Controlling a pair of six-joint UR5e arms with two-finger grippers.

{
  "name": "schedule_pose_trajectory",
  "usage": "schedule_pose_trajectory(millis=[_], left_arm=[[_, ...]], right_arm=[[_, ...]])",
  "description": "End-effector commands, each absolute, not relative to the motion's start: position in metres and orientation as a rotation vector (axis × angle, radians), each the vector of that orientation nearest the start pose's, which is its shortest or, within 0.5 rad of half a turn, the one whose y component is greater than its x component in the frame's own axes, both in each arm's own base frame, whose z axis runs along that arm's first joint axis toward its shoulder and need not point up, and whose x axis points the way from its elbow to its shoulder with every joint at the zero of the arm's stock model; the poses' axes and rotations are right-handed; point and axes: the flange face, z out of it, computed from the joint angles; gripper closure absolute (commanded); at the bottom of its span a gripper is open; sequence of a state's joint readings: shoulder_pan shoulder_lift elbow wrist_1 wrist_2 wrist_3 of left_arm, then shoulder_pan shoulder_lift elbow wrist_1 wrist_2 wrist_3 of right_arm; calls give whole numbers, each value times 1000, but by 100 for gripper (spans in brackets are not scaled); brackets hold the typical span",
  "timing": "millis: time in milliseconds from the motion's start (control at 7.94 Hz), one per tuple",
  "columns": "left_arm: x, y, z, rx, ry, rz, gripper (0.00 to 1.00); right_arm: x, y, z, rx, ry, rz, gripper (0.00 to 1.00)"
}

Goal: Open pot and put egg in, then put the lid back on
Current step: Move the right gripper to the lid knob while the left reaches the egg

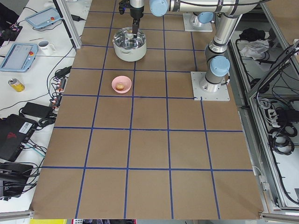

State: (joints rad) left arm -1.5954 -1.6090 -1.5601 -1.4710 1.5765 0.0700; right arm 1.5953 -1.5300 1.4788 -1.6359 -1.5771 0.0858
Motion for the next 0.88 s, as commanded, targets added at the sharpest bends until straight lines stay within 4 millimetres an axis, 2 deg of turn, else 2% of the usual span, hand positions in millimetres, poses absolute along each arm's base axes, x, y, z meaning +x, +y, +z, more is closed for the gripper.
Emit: schedule_pose_trajectory(millis=[0, 252, 378, 756], left_arm=[[-146, -517, 476, 149, 3134, -96, 0], [-144, -526, 464, 175, 3128, -74, 0], [-133, -538, 452, 268, 3121, -54, 0], [-35, -595, 383, 281, 3158, 30, 0]], right_arm=[[144, -499, 520, 90, 3133, -202, 0], [142, -502, 520, 95, 3136, -210, 0], [142, -503, 519, 101, 3129, -214, 0], [145, -509, 520, 121, 3111, -233, 0]])
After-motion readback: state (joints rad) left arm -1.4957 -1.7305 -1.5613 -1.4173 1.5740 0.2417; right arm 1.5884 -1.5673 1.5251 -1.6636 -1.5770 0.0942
